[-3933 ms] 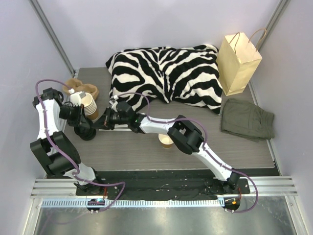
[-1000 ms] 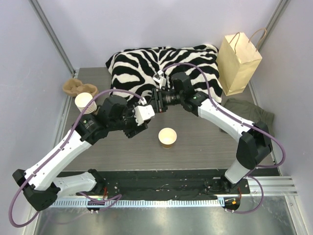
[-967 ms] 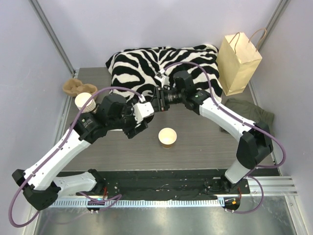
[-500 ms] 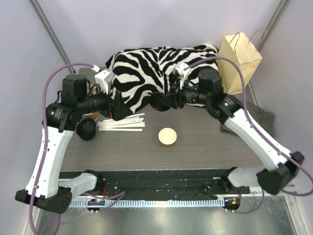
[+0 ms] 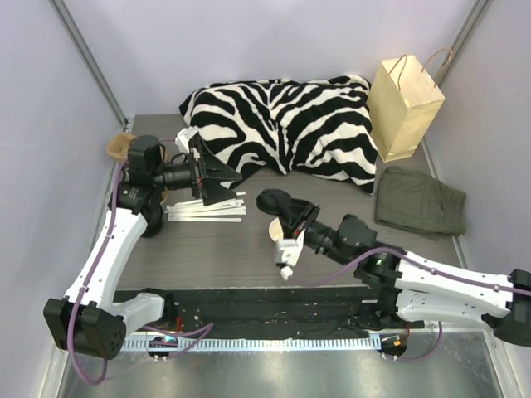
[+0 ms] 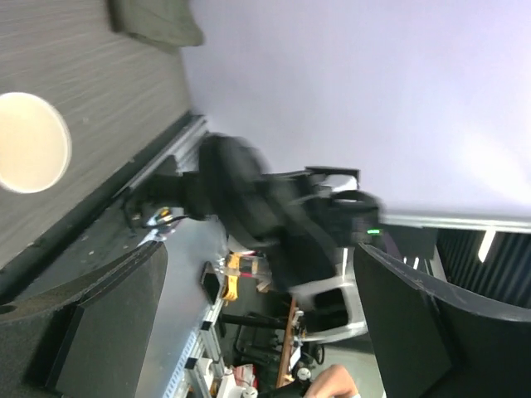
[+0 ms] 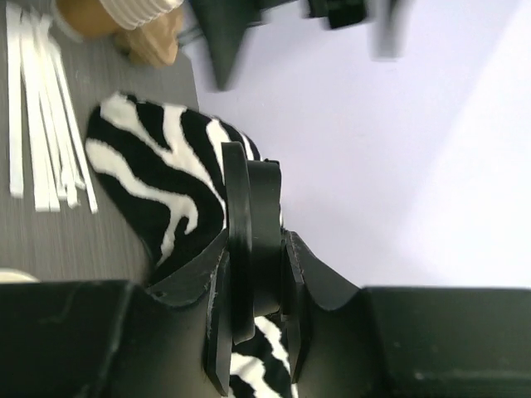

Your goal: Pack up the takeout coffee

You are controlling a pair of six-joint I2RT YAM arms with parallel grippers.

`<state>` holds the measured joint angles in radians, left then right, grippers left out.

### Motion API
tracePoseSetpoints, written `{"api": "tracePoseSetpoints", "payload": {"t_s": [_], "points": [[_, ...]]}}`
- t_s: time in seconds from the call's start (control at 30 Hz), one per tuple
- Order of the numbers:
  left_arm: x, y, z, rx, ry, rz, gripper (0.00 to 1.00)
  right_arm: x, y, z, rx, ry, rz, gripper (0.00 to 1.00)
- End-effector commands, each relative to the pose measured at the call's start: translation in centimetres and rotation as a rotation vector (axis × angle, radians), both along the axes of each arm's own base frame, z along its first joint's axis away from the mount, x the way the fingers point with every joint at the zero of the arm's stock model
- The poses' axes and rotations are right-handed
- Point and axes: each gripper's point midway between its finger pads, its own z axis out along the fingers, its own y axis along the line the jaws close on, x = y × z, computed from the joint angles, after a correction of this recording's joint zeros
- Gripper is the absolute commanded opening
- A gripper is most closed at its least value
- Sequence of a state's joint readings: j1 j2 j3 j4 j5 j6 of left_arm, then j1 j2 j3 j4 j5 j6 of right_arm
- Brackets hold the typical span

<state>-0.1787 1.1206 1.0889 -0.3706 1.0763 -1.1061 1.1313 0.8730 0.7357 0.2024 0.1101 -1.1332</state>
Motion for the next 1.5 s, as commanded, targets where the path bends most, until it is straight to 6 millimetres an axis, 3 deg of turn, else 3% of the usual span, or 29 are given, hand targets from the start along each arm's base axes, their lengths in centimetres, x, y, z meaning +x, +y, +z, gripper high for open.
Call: {"api": "tracePoseSetpoints", "payload": {"t_s": [0.0, 0.07, 0.4, 0.53, 0.7, 0.93, 1.33, 1.47], "points": [[-1.9, -1.1, 3.7, -0.114, -0.062, -0.077, 1.0, 0.3, -1.0, 2.3, -0.022, -0.417, -0.153, 0.01], [-1.8, -1.3, 2.7, -0.124, -0.038, -0.073, 0.99, 0.3, -0.3, 1.5, -0.068, -0.465, -0.17, 0.01], [-1.0, -1.3, -1.5, -0.101, 0.008, -0.026, 0.94, -0.6, 0.3, 1.2, -0.041, -0.533, -0.189, 0.01], [-0.6, -1.6, -0.9, -0.111, -0.024, -0.021, 0.92, -1.1, 0.6, 0.3, -0.062, -0.544, -0.166, 0.01], [-2.2, -2.5, 0.4, -0.142, -0.114, -0.087, 0.82, -1.2, 1.0, 0.0, -0.075, -0.552, -0.163, 0.01], [-2.8, -3.4, -2.8, -0.119, -0.024, -0.09, 0.77, -1.9, 1.5, -0.2, -0.073, -0.563, -0.137, 0.01], [-3.2, -4.2, -1.8, -0.153, -0.056, -0.117, 0.63, -2.0, 1.9, -2.0, -0.137, -0.571, -0.127, 0.01], [-3.3, -4.5, -2.3, -0.149, -0.041, -0.121, 0.5, -2.1, 2.1, -2.2, -0.143, -0.574, -0.122, 0.01]]}}
